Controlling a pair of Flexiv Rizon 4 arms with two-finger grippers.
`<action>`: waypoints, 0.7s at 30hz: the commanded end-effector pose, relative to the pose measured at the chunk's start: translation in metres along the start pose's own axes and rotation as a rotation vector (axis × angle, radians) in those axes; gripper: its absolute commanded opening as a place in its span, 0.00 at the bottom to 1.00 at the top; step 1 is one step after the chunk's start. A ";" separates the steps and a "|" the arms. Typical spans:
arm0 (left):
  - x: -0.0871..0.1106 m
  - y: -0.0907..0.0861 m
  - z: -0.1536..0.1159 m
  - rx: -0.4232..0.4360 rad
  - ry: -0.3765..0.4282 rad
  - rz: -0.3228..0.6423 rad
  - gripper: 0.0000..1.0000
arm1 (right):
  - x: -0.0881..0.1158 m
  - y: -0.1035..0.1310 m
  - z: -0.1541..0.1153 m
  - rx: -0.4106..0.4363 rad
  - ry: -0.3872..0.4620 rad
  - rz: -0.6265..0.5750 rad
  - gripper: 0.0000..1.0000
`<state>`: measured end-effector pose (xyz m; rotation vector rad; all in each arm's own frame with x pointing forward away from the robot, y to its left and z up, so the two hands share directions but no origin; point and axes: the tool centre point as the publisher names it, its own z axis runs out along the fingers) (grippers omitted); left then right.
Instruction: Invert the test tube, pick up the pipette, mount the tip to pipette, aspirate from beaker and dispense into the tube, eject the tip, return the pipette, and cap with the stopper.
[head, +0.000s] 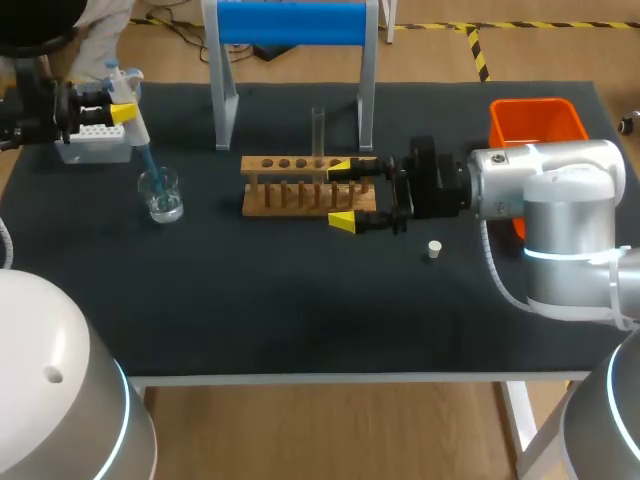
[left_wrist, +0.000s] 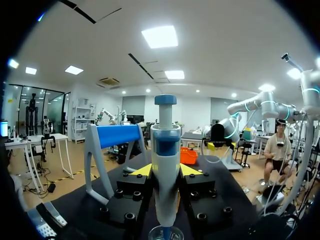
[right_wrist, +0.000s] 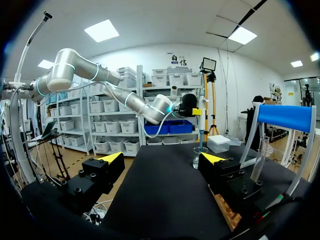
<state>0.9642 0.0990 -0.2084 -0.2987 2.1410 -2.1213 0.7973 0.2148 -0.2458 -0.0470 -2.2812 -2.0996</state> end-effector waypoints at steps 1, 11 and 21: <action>-0.001 0.001 -0.001 0.003 0.005 0.002 0.00 | 0.000 0.000 -0.001 0.001 0.002 0.000 1.00; -0.001 0.001 -0.001 0.003 0.005 0.002 0.00 | 0.000 0.000 -0.001 0.001 0.002 0.000 1.00; -0.001 0.001 0.002 -0.013 0.006 0.004 0.00 | 0.000 0.000 -0.001 0.001 0.002 0.000 1.00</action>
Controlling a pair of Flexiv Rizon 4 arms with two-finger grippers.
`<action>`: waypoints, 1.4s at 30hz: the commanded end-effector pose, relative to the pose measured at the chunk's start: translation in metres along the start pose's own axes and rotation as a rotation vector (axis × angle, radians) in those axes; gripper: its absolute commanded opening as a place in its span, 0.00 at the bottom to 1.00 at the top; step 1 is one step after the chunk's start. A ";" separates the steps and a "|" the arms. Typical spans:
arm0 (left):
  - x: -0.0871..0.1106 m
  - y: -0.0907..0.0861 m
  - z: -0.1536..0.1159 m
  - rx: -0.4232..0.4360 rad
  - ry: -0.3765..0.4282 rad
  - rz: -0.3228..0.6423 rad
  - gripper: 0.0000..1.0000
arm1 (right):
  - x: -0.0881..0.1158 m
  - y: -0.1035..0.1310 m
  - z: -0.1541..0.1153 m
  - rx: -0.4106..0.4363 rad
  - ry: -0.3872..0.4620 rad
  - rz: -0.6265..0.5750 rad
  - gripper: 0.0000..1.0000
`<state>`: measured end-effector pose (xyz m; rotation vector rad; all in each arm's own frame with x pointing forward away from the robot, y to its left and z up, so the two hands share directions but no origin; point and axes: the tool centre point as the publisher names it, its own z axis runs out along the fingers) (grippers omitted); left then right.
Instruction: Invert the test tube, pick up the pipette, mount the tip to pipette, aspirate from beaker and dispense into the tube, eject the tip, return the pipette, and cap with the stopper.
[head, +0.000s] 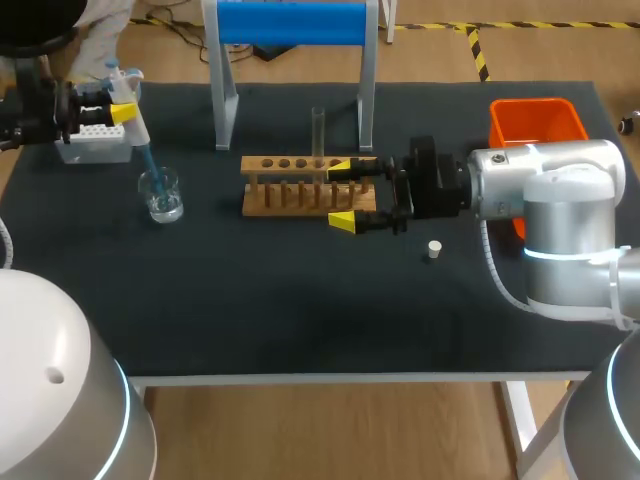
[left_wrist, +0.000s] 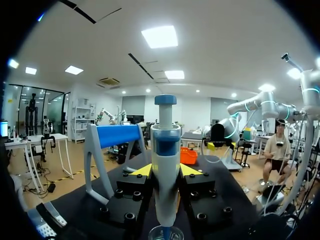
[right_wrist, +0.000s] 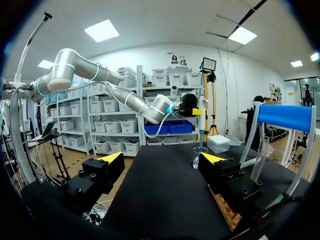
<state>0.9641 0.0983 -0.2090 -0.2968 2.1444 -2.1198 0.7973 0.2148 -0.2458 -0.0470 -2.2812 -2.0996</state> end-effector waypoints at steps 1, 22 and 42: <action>-0.001 0.000 0.002 -0.012 0.004 0.005 0.00 | 0.000 0.000 -0.001 0.001 0.002 0.000 1.00; 0.009 -0.002 0.013 -0.076 -0.018 0.058 0.00 | 0.000 0.000 -0.001 0.001 0.002 0.000 1.00; 0.011 0.003 0.014 -0.072 -0.017 0.058 0.00 | 0.000 0.000 -0.001 0.001 0.002 0.000 1.00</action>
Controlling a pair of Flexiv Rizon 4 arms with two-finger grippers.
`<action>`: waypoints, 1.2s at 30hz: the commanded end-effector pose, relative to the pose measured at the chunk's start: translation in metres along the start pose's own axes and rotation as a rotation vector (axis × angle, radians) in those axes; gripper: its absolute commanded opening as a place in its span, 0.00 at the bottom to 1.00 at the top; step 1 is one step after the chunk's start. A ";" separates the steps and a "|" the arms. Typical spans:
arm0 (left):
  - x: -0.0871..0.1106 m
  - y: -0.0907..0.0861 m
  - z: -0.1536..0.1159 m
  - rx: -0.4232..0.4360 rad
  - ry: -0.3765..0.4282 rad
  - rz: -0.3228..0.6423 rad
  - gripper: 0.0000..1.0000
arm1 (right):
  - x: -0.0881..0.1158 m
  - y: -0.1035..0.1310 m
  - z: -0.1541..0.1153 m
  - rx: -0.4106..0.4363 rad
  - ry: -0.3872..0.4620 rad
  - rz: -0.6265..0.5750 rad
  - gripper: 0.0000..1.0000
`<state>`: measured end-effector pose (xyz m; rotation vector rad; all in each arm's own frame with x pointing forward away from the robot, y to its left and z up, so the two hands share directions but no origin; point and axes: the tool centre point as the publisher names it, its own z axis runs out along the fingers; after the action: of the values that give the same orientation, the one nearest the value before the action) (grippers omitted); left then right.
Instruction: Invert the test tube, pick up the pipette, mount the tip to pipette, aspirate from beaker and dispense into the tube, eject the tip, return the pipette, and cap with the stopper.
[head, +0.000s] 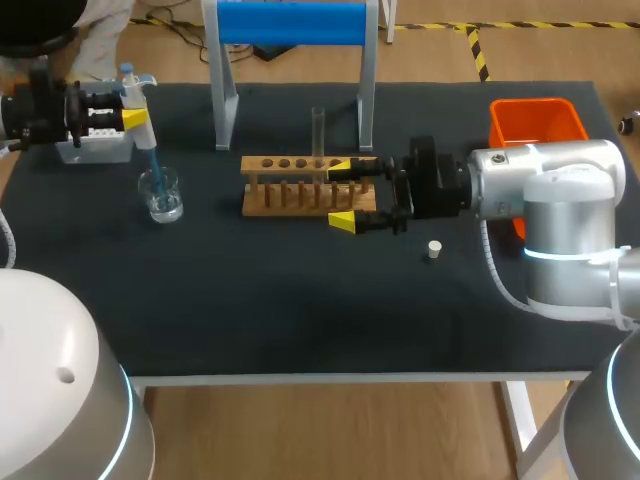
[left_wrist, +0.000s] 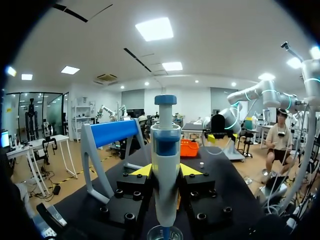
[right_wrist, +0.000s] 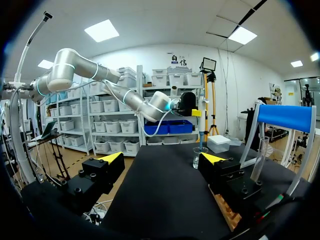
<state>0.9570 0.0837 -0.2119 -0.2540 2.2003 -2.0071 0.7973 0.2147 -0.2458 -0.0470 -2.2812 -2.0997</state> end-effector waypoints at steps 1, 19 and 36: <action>0.001 0.000 0.001 0.002 -0.004 0.002 0.00 | 0.000 0.000 -0.001 0.001 0.002 0.000 1.00; 0.001 0.000 0.001 0.002 -0.004 0.002 0.00 | 0.000 0.023 0.001 0.077 -0.041 -0.046 1.00; 0.001 0.000 0.001 0.002 -0.004 0.002 0.00 | -0.038 0.079 0.063 0.222 -0.195 -0.099 1.00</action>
<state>0.9569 0.0836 -0.2118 -0.2540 2.2001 -2.0073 0.8319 0.2567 -0.1746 -0.1066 -2.6212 -1.9894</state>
